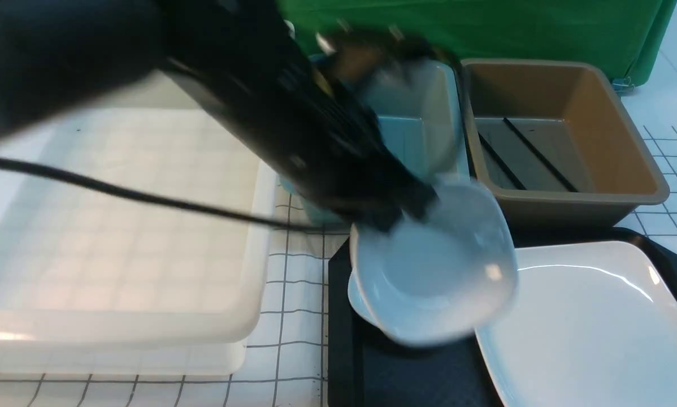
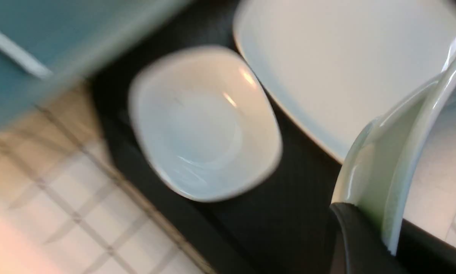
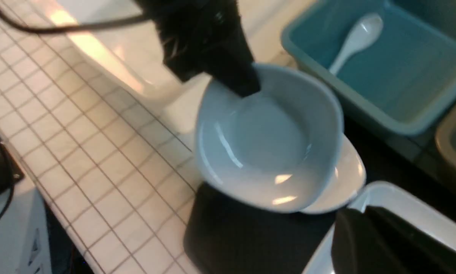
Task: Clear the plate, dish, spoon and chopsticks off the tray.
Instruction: Use the left arm to put the small plate into the large storage box on the left
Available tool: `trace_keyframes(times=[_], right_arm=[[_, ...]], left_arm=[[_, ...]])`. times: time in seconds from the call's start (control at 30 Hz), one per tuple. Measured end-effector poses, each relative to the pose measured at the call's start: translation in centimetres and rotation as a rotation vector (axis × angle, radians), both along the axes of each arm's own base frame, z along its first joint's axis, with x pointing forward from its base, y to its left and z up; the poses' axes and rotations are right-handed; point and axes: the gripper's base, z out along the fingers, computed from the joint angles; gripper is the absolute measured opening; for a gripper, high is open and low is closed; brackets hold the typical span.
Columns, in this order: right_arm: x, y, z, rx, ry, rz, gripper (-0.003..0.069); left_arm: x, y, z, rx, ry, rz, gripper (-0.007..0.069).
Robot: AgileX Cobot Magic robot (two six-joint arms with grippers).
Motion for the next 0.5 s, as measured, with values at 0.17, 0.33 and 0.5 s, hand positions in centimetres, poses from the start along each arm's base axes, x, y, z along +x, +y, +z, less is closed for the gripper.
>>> trace_keyframes(times=[0.17,0.33,0.5], right_arm=[[1.7,2.6,0.6,0.0,0.014,0.14,0.0038],[3.9,7.8,-0.7,-0.026,0.042,0.285,0.0039],[5.2,11.1,-2.3,-0.126,0.061,0.283,0.0041]], left_arm=[[1.3,8.2,3.2,-0.05,-0.07,0.238,0.0013],[2.4,18.2,0.4,-0.109,-0.001,0.545,0.0012],[2.2,23.4,-5.2,-0.152,0.104,0.756,0.0012]])
